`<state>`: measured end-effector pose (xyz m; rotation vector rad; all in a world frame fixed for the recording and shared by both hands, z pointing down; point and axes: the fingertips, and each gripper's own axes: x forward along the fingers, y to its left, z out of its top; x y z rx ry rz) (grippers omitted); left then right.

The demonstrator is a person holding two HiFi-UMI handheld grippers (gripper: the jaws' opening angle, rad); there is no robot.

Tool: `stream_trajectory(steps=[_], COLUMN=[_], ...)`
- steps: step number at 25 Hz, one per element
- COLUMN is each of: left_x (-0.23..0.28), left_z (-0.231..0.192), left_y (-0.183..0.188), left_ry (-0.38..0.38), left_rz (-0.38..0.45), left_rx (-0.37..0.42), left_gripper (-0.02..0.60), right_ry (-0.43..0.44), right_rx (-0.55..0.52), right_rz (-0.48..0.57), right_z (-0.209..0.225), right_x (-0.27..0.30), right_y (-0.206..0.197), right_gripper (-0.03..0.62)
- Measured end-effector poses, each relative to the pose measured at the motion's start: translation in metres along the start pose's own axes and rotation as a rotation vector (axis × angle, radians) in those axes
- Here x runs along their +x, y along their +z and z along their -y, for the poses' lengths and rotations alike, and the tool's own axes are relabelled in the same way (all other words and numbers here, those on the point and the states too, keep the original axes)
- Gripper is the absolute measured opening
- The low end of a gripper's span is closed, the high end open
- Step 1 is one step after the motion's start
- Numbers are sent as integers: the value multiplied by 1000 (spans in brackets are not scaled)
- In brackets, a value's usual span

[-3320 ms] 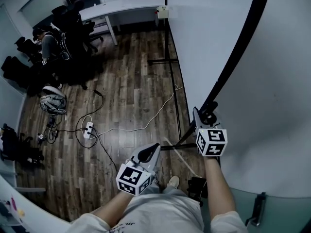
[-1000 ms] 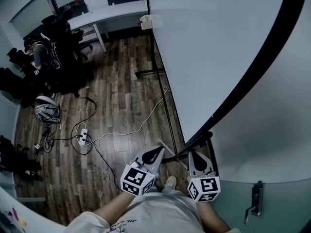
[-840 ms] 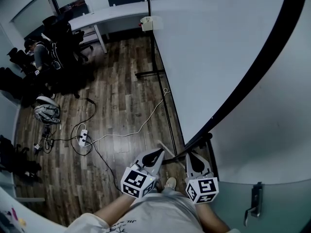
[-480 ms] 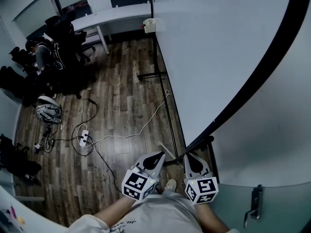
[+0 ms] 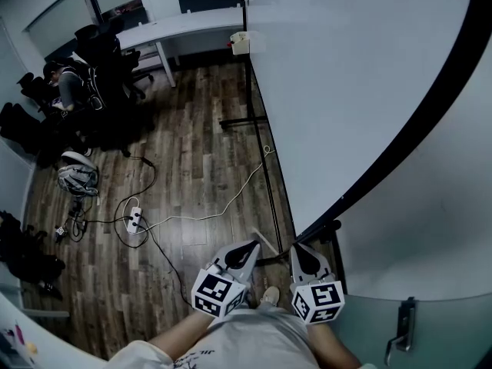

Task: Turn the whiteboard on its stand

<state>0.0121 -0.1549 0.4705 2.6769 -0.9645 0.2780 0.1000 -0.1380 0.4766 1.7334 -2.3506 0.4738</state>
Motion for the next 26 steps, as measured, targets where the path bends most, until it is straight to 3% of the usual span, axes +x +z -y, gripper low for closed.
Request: stream_trajectory(steps=[26], left_x=[-4], left_z=[2], left_y=[2], left_ry=[1], left_rz=[0], left_rx=[10], left_gripper=[9], right_ry=[18], right_rx=[-26], right_rz=[-16], right_z=[0], right_x=[3], right_y=[2], right_gripper=[5])
